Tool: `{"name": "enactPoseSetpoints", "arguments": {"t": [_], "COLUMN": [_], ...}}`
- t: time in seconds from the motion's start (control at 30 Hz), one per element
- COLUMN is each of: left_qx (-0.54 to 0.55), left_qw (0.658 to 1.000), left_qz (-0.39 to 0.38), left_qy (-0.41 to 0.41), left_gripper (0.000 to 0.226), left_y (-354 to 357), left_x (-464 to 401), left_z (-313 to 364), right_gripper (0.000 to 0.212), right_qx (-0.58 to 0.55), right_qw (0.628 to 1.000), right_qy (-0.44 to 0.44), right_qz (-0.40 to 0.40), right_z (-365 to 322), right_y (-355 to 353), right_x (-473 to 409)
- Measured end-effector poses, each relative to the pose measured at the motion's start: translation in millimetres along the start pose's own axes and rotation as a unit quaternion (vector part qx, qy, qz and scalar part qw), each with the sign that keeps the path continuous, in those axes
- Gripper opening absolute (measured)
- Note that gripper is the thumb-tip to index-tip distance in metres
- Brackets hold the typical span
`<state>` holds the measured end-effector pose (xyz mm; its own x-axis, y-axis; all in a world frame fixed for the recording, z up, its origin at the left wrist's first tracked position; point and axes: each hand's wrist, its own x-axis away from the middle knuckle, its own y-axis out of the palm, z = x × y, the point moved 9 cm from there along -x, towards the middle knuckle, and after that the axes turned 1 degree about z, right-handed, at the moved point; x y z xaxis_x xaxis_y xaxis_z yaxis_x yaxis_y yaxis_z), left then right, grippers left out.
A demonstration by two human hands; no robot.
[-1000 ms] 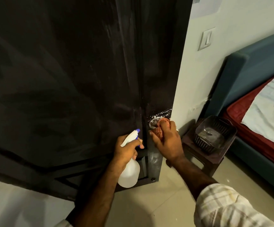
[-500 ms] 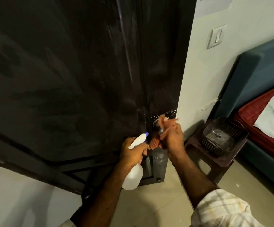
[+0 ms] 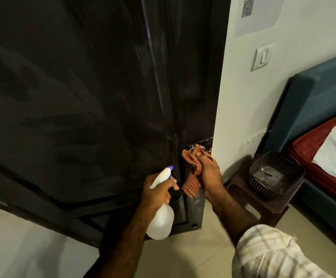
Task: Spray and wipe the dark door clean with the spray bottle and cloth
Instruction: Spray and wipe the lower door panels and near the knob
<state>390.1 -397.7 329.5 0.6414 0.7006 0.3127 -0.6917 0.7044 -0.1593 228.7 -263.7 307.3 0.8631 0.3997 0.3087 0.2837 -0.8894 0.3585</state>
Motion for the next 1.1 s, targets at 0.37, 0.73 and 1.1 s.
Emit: {"name": "enactPoseSetpoints", "arguments": {"t": [0.37, 0.73, 1.1], "left_qx": [0.000, -0.002, 0.017], "left_qw": [1.000, 1.000, 1.000], "left_qz": [-0.010, -0.010, -0.003], "left_qy": [0.013, 0.017, 0.000], "left_gripper": [0.006, 0.009, 0.021], "left_y": [-15.2, -20.3, -20.6], "left_x": [-1.5, 0.7, -9.7], "left_z": [5.1, 0.1, -2.9], "right_gripper": [0.051, 0.029, 0.045], "right_qx": [0.626, -0.077, 0.674], "right_qw": [0.640, 0.993, 0.619], "right_qy": [-0.435, 0.034, -0.403], "right_qz": [0.098, 0.084, -0.006], "right_z": [-45.4, 5.4, -42.7], "right_y": [42.4, 3.6, 39.8], "right_x": [20.8, -26.7, -1.6]}}
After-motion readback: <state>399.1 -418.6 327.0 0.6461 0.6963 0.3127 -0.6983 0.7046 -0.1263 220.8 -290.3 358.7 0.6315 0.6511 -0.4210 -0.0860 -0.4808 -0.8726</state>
